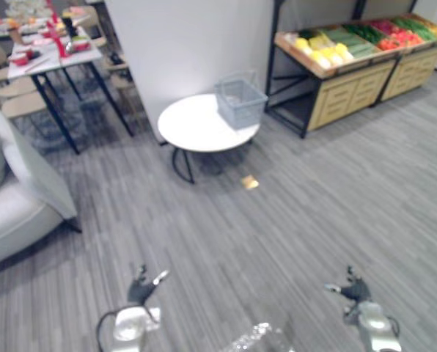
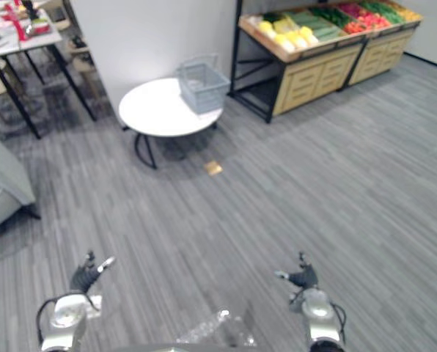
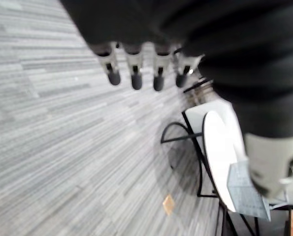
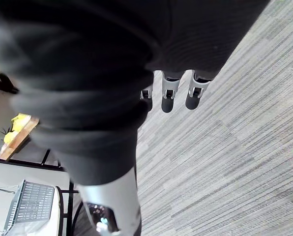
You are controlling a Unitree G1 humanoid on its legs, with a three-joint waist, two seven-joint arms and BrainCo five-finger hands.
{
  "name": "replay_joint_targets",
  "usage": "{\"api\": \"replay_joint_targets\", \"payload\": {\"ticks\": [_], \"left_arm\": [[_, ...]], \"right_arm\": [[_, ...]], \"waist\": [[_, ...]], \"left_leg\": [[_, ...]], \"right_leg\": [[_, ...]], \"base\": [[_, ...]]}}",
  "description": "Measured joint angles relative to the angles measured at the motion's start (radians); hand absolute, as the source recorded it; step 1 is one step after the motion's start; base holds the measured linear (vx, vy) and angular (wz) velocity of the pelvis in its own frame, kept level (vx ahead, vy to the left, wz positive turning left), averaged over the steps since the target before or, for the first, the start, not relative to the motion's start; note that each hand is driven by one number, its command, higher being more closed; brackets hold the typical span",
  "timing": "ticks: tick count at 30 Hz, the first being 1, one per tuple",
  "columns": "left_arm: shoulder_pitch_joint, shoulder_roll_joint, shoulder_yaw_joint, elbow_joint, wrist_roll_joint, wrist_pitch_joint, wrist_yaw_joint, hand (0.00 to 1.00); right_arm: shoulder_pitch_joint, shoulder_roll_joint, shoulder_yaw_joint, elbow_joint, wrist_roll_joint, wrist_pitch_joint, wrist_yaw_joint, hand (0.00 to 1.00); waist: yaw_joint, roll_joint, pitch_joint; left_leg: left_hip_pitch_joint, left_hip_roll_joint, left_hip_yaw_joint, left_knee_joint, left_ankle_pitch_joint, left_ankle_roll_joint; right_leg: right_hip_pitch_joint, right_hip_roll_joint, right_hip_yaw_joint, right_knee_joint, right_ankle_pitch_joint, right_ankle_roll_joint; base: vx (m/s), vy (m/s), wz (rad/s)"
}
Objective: Pick vegetable in the basket
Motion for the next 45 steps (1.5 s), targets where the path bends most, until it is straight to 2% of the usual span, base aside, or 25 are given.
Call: {"api": "replay_joint_targets", "payload": {"ticks": [7,12,16,18,19,21,22,23,26,27,28,30,31,32,33,34,35,36,38,40,41,42,43,44,45], "left_arm": [[0.014,-0.001,0.001,-0.001,0.0,0.0,0.0,0.0],[0.038,-0.002,0.001,-0.001,-0.003,0.001,0.0,0.0],[0.045,-0.006,0.001,0.001,-0.002,0.005,0.0,0.0],[0.055,-0.019,0.001,0.001,-0.002,0.006,-0.002,0.0],[0.048,-0.019,0.0,0.001,-0.002,0.007,-0.004,0.0],[0.055,-0.02,-0.003,0.008,-0.002,0.008,-0.004,0.0],[0.058,-0.022,-0.014,0.013,-0.002,0.012,-0.004,0.0],[0.061,-0.024,-0.018,0.012,-0.002,0.012,-0.003,0.0],[0.091,-0.032,-0.017,0.01,-0.002,0.011,-0.003,0.0],[0.101,-0.039,-0.017,0.01,-0.002,0.01,-0.003,0.0],[0.117,-0.046,-0.017,0.011,0.0,0.006,-0.004,0.0],[0.149,-0.05,-0.008,0.034,0.001,0.006,-0.007,0.0],[0.155,-0.06,-0.008,0.053,0.003,0.006,-0.009,0.0],[0.162,-0.058,-0.012,0.055,0.003,0.007,-0.014,0.0],[0.161,-0.055,-0.015,0.055,0.003,0.008,-0.018,0.0],[0.152,-0.05,-0.032,0.055,0.003,0.009,-0.018,0.0],[0.143,-0.047,-0.053,0.055,0.004,0.009,-0.017,0.0],[0.126,-0.049,-0.073,0.054,0.01,0.006,-0.017,0.0],[0.084,-0.043,-0.086,0.051,0.013,0.005,-0.016,0.0],[0.022,-0.03,-0.094,0.062,0.019,0.001,-0.012,0.0],[-0.019,-0.026,-0.1,0.093,0.019,-0.006,-0.012,0.0],[-0.033,-0.03,-0.101,0.117,0.02,-0.012,-0.01,0.0],[-0.024,-0.03,-0.102,0.122,0.02,-0.018,-0.01,0.0],[-0.001,-0.035,-0.099,0.129,0.02,-0.022,-0.008,0.0],[0.014,-0.042,-0.099,0.129,0.02,-0.022,-0.008,0.0]], "right_arm": [[-0.004,-0.002,0.03,-0.01,0.0,0.0,0.019,0.0],[-0.009,-0.002,0.029,-0.01,0.001,0.004,0.019,0.0],[-0.008,-0.002,0.031,-0.01,0.01,0.008,0.019,0.0],[-0.006,-0.008,0.034,-0.011,0.021,0.009,0.017,0.0],[-0.012,-0.01,0.042,-0.016,0.041,0.009,0.015,0.0],[-0.02,-0.026,0.062,-0.021,0.05,0.009,0.003,0.0],[-0.021,-0.044,0.066,-0.03,0.057,0.009,-0.011,0.0],[-0.024,-0.054,0.066,-0.041,0.058,0.01,-0.015,0.0],[-0.121,-0.102,0.065,-0.061,0.081,0.009,-0.019,0.0],[-0.154,-0.118,0.066,-0.069,0.086,0.008,-0.024,0.0],[-0.185,-0.134,0.066,-0.078,0.088,0.002,-0.034,0.0],[-0.181,-0.127,0.066,-0.083,0.087,-0.007,-0.035,0.0],[-0.179,-0.113,0.065,-0.084,0.084,-0.006,-0.035,0.0],[-0.18,-0.095,0.066,-0.086,0.084,-0.005,-0.035,0.0],[-0.184,-0.082,0.068,-0.092,0.077,-0.003,-0.038,0.0],[-0.193,-0.075,0.069,-0.116,0.076,-0.002,-0.046,0.0],[-0.202,-0.074,0.07,-0.148,0.076,-0.002,-0.052,0.0],[-0.207,-0.079,0.07,-0.21,0.075,-0.007,-0.055,0.0],[-0.223,-0.089,0.069,-0.285,0.048,-0.028,-0.075,0.0],[-0.254,-0.1,0.062,-0.323,0.035,-0.034,-0.108,0.0],[-0.28,-0.106,0.057,-0.34,0.032,-0.031,-0.133,0.0],[-0.295,-0.106,0.064,-0.371,0.003,-0.028,-0.157,0.0],[-0.3,-0.105,0.073,-0.389,-0.006,-0.028,-0.162,0.0],[-0.312,-0.102,0.097,-0.41,-0.026,-0.029,-0.162,0.0],[-0.317,-0.103,0.11,-0.411,-0.042,-0.028,-0.162,0.0]], "waist": [[0.002,-0.001,0.005],[0.0,-0.021,0.036],[-0.016,-0.028,0.044],[-0.019,-0.008,0.053],[-0.017,-0.001,0.084],[-0.005,0.001,0.118],[0.009,0.002,0.124],[0.015,0.0,0.124],[0.041,-0.003,0.121],[0.044,0.004,0.115],[0.061,0.01,0.11],[0.089,-0.021,0.088],[0.088,-0.036,0.089],[0.076,-0.058,0.094],[0.059,-0.071,0.102],[0.048,-0.065,0.11],[0.04,-0.052,0.118],[0.033,-0.02,0.125],[0.023,0.015,0.125],[-0.001,0.018,0.125],[-0.016,0.005,0.12],[-0.017,-0.001,0.117],[-0.016,-0.007,0.114],[-0.01,-0.001,0.113],[-0.01,0.013,0.109]], "left_leg": [[-0.024,0.007,0.022,0.008,-0.001,-0.001],[-0.037,0.001,0.054,0.054,-0.021,0.002],[-0.061,0.015,0.057,0.129,-0.074,-0.019],[-0.225,0.117,0.054,0.497,-0.213,-0.057],[-0.343,0.186,0.051,0.768,-0.199,-0.034],[-0.445,0.235,0.051,0.999,-0.208,-0.014],[-0.501,0.235,0.048,1.029,-0.217,-0.028],[-0.524,0.228,0.055,1.003,-0.218,-0.032],[-0.587,0.182,0.131,0.664,-0.181,-0.044],[-0.599,0.166,0.138,0.547,-0.143,-0.043],[-0.594,0.152,0.133,0.46,-0.114,-0.034],[-0.558,0.106,0.141,0.461,-0.065,-0.001],[-0.522,0.077,0.138,0.475,-0.081,0.089],[-0.477,0.052,0.137,0.477,-0.117,0.098],[-0.418,0.035,0.125,0.47,-0.145,0.105],[-0.334,0.032,0.098,0.457,-0.177,0.103],[-0.25,0.033,0.074,0.413,-0.185,0.102],[-0.149,0.049,0.05,0.341,-0.185,0.102],[-0.054,0.082,0.012,0.27,-0.185,0.102],[-0.018,0.106,-0.048,0.251,-0.191,0.09],[0.01,0.116,-0.082,0.251,-0.205,0.066],[0.045,0.133,-0.097,0.279,-0.239,0.006],[0.059,0.143,-0.106,0.319,-0.262,-0.029],[0.052,0.177,-0.135,0.465,-0.288,-0.065],[0.015,0.21,-0.145,0.578,-0.274,-0.071]], "right_leg": [[-0.053,0.006,0.015,0.056,-0.021,-0.007],[-0.157,-0.005,0.052,0.266,-0.12,-0.012],[-0.171,-0.005,0.041,0.303,-0.174,-0.031],[-0.162,0.033,0.012,0.303,-0.194,-0.063],[-0.13,0.054,0.004,0.3,-0.202,-0.079],[-0.087,0.066,0.003,0.296,-0.216,-0.095],[-0.062,0.061,0.006,0.272,-0.221,-0.093],[-0.052,0.056,0.009,0.253,-0.221,-0.093],[-0.027,0.016,0.051,0.16,-0.224,-0.087],[-0.023,0.005,0.06,0.136,-0.231,-0.074],[-0.013,-0.009,0.08,0.127,-0.253,-0.037],[-0.025,-0.061,0.083,0.265,-0.309,-0.003],[-0.103,-0.088,0.07,0.509,-0.291,0.036],[-0.164,-0.109,0.077,0.707,-0.218,0.1],[-0.221,-0.113,0.097,0.885,-0.134,0.138],[-0.28,-0.097,0.102,1.046,-0.143,0.122],[-0.315,-0.085,0.083,1.089,-0.162,0.087],[-0.362,-0.076,0.027,1.049,-0.189,0.034],[-0.459,-0.085,-0.061,0.871,-0.207,0.002],[-0.519,-0.115,-0.092,0.534,-0.147,0.018],[-0.525,-0.142,-0.086,0.297,-0.064,0.032],[-0.522,-0.169,-0.052,0.174,-0.005,0.049],[-0.517,-0.176,-0.042,0.169,0.004,0.056],[-0.517,-0.167,-0.027,0.278,0.114,0.071],[-0.516,-0.162,-0.034,0.341,0.122,0.078]], "base": [[-0.05,-0.037,-0.09],[-0.03,-0.05,-0.18],[0.0,-0.085,0.02],[0.06,-0.111,0.17],[0.14,-0.123,0.07],[0.17,-0.054,0.02],[0.23,0.027,0.0],[0.25,0.05,-0.09],[0.39,0.133,-0.33],[0.48,0.209,-0.37],[0.56,0.263,-0.51],[0.71,0.28,-0.39],[0.7,0.205,0.06],[0.88,0.221,0.29],[0.76,0.123,0.47],[0.76,0.093,0.38],[0.71,0.037,0.33],[0.66,0.007,0.22],[0.66,-0.046,0.48],[0.75,-0.242,0.95],[0.86,-0.381,1.15],[0.59,-0.27,1.04],[0.8,-0.413,0.86],[0.67,-0.378,0.64],[0.97,-0.55,0.65]]}}
